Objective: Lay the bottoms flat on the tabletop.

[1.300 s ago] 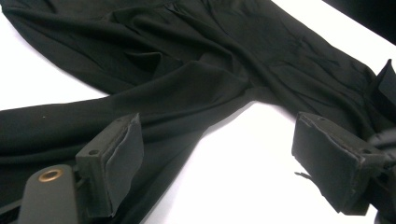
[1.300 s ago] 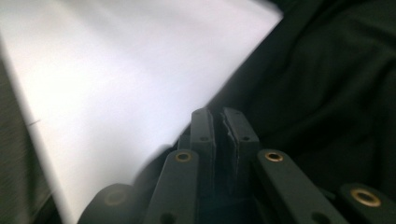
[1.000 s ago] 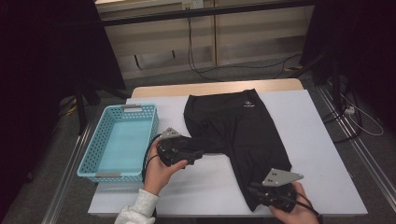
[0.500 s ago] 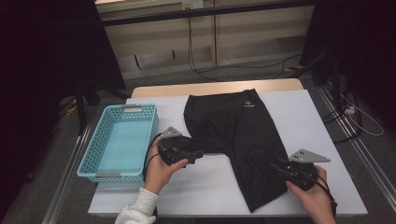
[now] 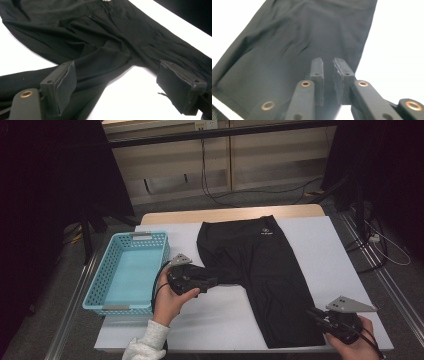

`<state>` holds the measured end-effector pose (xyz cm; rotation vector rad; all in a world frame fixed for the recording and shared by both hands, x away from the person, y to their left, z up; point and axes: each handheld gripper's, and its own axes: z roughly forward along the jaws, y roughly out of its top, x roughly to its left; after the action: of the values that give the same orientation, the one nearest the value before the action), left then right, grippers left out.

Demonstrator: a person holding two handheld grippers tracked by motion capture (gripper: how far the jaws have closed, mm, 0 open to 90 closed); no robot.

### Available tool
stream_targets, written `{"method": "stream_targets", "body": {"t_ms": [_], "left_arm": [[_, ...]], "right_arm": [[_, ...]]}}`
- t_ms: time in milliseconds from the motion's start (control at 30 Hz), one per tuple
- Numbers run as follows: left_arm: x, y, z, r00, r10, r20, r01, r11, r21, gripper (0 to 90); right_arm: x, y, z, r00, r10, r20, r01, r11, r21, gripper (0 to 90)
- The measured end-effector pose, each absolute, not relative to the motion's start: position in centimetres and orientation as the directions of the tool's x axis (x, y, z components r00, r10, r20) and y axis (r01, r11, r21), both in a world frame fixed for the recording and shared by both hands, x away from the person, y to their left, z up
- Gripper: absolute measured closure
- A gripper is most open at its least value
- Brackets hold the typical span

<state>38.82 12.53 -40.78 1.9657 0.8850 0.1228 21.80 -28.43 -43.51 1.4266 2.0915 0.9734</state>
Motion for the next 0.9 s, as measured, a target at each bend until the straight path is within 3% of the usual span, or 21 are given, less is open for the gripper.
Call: {"method": "stream_targets", "body": {"t_ms": [200, 433, 567, 667, 900], "left_arm": [[38.9, 12.4, -41.0, 0.734, 0.630, -0.254, 0.535, -0.306, 0.787, 16.3], [39.0, 12.1, -41.4, 0.737, 0.626, -0.254, 0.540, -0.320, 0.779, 16.3], [38.9, 12.1, -41.4, 0.738, 0.625, -0.255, 0.538, -0.317, 0.781, 16.3], [38.9, 12.1, -41.4, 0.736, 0.627, -0.255, 0.540, -0.317, 0.780, 16.4], [38.9, 12.1, -41.4, 0.736, 0.627, -0.255, 0.541, -0.320, 0.778, 16.3]], "right_arm": [[24.1, -29.2, -44.1, -0.310, 0.950, 0.028, 0.629, 0.183, 0.756, 65.0], [25.7, -30.0, -45.4, -0.248, 0.966, 0.080, 0.667, 0.110, 0.737, 61.7], [26.0, -29.7, -45.5, -0.274, 0.959, 0.076, 0.678, 0.136, 0.723, 70.7], [26.1, -29.8, -45.6, -0.292, 0.950, 0.110, 0.683, 0.126, 0.720, 86.1], [26.1, -31.0, -45.5, -0.302, 0.943, 0.138, 0.681, 0.112, 0.724, 90.0]]}}
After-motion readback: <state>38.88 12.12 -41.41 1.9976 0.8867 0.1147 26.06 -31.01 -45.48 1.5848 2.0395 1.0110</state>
